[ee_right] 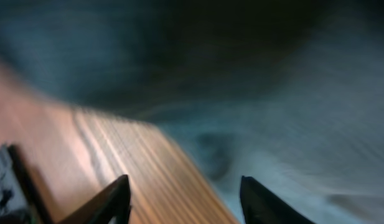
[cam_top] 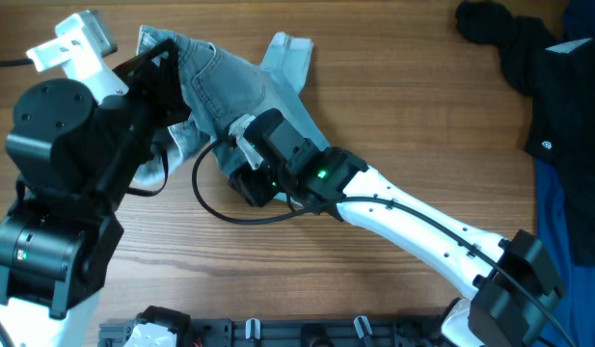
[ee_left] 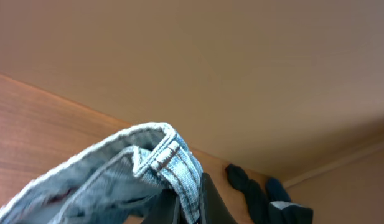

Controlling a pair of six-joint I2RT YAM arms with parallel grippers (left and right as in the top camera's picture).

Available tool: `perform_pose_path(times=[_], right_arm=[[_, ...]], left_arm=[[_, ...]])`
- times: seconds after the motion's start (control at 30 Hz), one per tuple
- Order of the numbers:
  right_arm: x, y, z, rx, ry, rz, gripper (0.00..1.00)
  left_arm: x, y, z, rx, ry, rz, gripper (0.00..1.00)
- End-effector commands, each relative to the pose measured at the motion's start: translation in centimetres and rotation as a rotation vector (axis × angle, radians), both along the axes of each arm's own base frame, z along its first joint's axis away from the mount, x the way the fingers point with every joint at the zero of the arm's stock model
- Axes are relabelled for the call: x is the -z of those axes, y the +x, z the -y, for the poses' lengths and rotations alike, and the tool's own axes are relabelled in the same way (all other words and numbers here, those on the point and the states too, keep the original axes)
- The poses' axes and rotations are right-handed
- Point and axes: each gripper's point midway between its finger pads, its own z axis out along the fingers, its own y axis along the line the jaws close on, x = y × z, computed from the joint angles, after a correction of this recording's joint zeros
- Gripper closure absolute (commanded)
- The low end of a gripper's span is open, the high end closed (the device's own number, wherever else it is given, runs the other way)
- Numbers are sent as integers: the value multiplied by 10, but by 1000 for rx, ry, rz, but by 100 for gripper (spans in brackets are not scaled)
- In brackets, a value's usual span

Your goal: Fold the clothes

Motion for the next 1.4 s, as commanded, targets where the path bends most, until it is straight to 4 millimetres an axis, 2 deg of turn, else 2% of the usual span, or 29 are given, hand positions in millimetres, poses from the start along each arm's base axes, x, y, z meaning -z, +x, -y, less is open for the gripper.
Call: perform_pose_path(times=[0.0,0.1,0.13,0.2,0.33,0.4,0.53,0.63,0.73,0.83,1.03,1.23,1.37], right_arm=[[3,20,12,171,-18,23,38],[-7,17,-4,119,58,18,37],[-11,17,-8,105,81,26,34],[-18,6,-21,-2,130,19,33],[-27,-6,-35,-114,184,22,33],[-36,-13,-43,-178,235,22,33],[-47,-25,-53,-251,305,-4,32],[-53,-28,-57,-279,335,-1,31],[-56,-43,-60,-389,357,3,27],[-56,-43,-60,-392,357,7,27],[-64,-23,-65,-298,361,91,24],[-57,-12,-67,-150,282,162,21],[-53,6,-58,13,216,223,20]], left_arm=[[-38,-15,-4,-20,-24,100,96],[-49,-17,-4,-18,-33,129,96],[-57,-18,-4,-18,-42,156,96],[-78,-24,-7,-24,-58,213,96],[-123,-40,-26,-101,-71,330,96],[-134,-43,-38,-174,-82,368,96],[-134,-38,-48,-289,-28,374,96],[-127,-32,-62,-461,-3,348,96],[-135,-32,-63,-572,92,366,96],[-140,-34,-65,-697,166,365,96],[-151,-35,-33,-705,152,390,96],[-153,-35,-28,-721,149,389,96],[-154,-36,-27,-717,139,393,96]])
